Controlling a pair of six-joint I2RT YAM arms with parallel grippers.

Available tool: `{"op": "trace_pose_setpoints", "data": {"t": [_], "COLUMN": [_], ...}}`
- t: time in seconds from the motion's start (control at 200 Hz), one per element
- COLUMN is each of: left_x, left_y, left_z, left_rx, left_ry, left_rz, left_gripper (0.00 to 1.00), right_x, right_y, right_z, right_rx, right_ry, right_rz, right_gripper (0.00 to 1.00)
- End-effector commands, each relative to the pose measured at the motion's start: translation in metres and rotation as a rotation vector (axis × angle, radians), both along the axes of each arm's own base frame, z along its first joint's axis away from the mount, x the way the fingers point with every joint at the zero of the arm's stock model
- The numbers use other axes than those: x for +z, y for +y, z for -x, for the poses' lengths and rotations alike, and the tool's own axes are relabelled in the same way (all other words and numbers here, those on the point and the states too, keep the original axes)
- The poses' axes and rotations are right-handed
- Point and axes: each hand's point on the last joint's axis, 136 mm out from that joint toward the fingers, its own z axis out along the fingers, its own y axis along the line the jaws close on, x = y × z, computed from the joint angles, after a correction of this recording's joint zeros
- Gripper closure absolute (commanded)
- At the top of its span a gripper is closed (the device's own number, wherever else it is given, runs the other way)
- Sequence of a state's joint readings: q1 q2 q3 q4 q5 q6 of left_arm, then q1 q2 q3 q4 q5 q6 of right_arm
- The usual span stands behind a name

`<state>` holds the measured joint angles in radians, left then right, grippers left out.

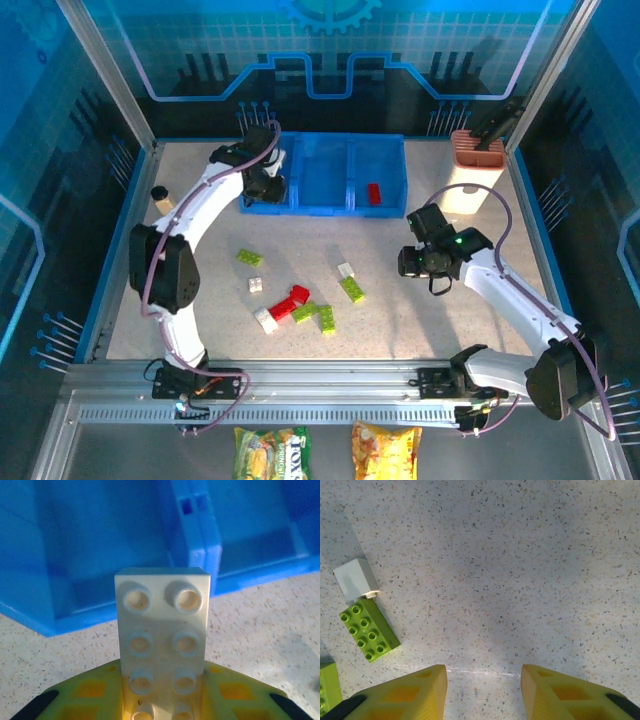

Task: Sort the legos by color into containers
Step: Place the lego in the container.

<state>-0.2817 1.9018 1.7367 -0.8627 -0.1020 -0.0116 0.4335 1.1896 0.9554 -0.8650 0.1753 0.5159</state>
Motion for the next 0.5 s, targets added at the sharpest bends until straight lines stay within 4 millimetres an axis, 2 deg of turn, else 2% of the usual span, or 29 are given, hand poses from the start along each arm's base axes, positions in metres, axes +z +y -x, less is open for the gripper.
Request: {"op": "trace_pose_setpoints", "data": {"t": [0.0, 0.275, 0.495], "left_x": [-0.003, -0.027, -0.05], "left_y": [0.015, 0.027, 0.024], "left_z": [-0.015, -0.062, -0.092], "left_rx": [0.083, 0.154, 0.168], "left_ry": [0.026, 0.057, 0.074], "left_rz": [-0.003, -0.003, 0.006], "left_gripper": [0.69, 0.69, 0.69], "right_x": [0.009, 0.008, 0.009], "right_y": [0.006, 0.004, 0.006], "right_z": [-0.001, 0.001, 0.0], "right_rx": [0.026, 0.026, 0.03], "right_ry": [-0.011, -0.007, -0.007], "right_rz": [-0.003, 0.003, -0.001], "right_gripper": [0.56, 0.56, 0.56]}}
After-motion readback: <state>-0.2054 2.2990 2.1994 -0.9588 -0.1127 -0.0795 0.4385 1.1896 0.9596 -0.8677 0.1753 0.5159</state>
